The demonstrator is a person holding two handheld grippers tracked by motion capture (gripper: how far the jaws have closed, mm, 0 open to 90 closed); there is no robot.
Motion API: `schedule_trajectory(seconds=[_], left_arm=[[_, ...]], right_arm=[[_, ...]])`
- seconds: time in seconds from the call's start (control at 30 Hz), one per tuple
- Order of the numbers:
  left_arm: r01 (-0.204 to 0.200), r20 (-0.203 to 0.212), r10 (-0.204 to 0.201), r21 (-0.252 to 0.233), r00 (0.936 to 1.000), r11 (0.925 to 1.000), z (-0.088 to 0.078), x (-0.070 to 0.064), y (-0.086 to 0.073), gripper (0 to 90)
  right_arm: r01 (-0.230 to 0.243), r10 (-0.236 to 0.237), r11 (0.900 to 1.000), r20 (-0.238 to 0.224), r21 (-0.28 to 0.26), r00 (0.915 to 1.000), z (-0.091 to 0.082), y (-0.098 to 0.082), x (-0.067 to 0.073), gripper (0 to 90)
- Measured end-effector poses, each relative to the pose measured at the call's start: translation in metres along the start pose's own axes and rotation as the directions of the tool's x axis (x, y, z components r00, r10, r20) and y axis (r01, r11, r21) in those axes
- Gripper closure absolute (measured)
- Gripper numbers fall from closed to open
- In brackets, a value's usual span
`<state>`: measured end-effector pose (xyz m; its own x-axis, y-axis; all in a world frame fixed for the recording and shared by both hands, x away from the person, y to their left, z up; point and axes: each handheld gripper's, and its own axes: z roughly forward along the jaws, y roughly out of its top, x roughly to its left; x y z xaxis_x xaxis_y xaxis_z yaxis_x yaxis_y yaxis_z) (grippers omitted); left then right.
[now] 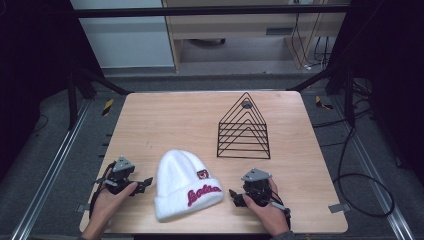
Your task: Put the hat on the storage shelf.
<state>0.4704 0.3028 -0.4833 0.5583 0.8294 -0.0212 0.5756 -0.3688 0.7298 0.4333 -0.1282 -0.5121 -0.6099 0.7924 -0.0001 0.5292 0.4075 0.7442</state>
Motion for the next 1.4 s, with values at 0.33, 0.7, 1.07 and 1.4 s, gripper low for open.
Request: schedule_trajectory(seconds=[0.33, 0.7, 1.07, 1.4], left_arm=[[-0.041, 0.054, 0.039, 0.03, 0.9978, 0.9987, 0.008, -0.005, 0.059, 14.1], [-0.071, 0.088, 0.059, 0.139, 0.9944, 0.9878, 0.05, -0.009, 0.088, 22.7], [-0.11, 0.084, 0.094, 0.219, 0.9921, 0.9695, 0.074, -0.012, 0.088, 35.4], [-0.116, 0.125, 0.087, 0.251, 0.9883, 0.961, 0.081, -0.018, 0.087, 51.1]], right_arm=[[0.002, -0.002, 1.0, 0.0, 0.001, 1.0, 0.0, 0.0, 0.0, 12.5], [0.005, -0.005, 1.0, 0.002, -0.001, 1.0, 0.0, 0.0, 0.0, 12.6], [0.002, -0.002, 1.0, 0.001, -0.001, 1.0, 0.0, 0.0, 0.0, 12.6], [0.005, -0.005, 1.0, 0.002, -0.002, 1.0, 0.0, 0.0, 0.0, 12.6]])
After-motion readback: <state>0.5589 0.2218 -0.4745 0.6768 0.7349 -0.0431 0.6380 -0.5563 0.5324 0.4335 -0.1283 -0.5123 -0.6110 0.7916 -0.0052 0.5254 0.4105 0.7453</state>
